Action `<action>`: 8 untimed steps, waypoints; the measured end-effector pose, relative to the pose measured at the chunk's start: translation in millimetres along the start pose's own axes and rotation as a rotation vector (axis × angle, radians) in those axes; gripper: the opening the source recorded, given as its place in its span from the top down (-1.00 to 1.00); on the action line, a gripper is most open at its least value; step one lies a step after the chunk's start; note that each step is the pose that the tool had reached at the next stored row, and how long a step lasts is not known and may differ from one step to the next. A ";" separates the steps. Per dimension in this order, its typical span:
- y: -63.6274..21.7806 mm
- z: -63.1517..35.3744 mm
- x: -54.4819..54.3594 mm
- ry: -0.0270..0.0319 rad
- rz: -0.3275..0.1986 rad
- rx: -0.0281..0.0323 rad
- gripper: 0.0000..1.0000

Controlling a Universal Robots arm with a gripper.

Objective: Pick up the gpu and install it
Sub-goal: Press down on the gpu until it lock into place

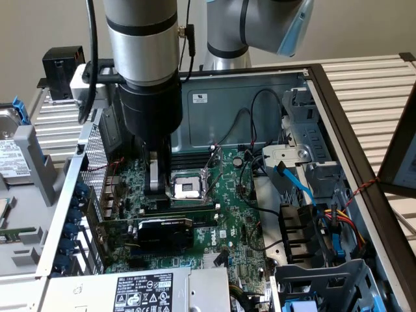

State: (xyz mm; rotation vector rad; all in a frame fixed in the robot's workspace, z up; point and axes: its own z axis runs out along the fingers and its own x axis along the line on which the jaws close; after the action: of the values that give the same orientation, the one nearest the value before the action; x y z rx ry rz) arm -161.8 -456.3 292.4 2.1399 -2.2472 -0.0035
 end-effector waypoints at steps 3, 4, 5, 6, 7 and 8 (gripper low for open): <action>-2.1 2.7 2.3 0.0003 0.000 -0.0005 0.79; -2.2 3.5 3.4 0.0002 0.000 -0.0008 0.79; -2.4 4.3 4.4 0.0002 0.000 -0.0010 0.79; -3.0 5.2 4.9 0.0000 0.000 -0.0010 0.79; -3.7 6.0 4.9 0.0000 0.000 -0.0011 0.79; -4.2 6.8 4.9 0.0001 0.000 -0.0014 0.79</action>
State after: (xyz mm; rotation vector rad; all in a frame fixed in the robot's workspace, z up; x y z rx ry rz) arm -158.0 -461.6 285.6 2.1391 -2.2465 -0.0048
